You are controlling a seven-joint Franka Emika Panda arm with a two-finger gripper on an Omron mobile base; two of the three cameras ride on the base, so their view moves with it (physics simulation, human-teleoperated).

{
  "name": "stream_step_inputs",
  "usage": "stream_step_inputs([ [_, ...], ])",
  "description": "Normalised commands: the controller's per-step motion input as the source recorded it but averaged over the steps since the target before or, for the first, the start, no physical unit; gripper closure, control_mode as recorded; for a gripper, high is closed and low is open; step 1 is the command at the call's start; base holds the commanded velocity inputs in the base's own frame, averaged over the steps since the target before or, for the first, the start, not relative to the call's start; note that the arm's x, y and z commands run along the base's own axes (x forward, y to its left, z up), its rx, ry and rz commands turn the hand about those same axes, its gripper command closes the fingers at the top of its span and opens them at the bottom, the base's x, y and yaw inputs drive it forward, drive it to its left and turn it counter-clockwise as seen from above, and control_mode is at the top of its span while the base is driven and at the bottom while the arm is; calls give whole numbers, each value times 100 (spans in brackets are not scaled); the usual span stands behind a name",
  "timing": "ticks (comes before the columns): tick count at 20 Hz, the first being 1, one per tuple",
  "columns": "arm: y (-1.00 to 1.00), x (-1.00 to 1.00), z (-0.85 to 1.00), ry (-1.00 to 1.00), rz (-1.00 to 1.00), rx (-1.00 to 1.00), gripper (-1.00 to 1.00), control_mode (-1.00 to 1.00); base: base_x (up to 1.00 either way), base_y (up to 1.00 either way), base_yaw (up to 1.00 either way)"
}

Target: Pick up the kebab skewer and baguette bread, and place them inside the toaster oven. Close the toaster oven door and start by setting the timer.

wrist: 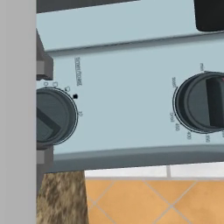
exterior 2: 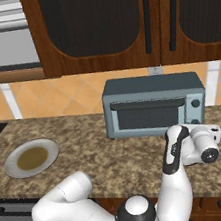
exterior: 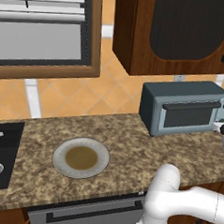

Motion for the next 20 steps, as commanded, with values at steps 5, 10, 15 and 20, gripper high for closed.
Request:
stream_step_inputs([
  [5,-3,0,0,0,2,0,100,-100,0,0,0],
  [10,-1,0,0,0,4,1,100,-100,0,0,0],
  [15,0,0,0,0,3,4,100,-100,0,0,0],
  [20,0,0,0,0,1,2,100,-100,0,0,0],
])
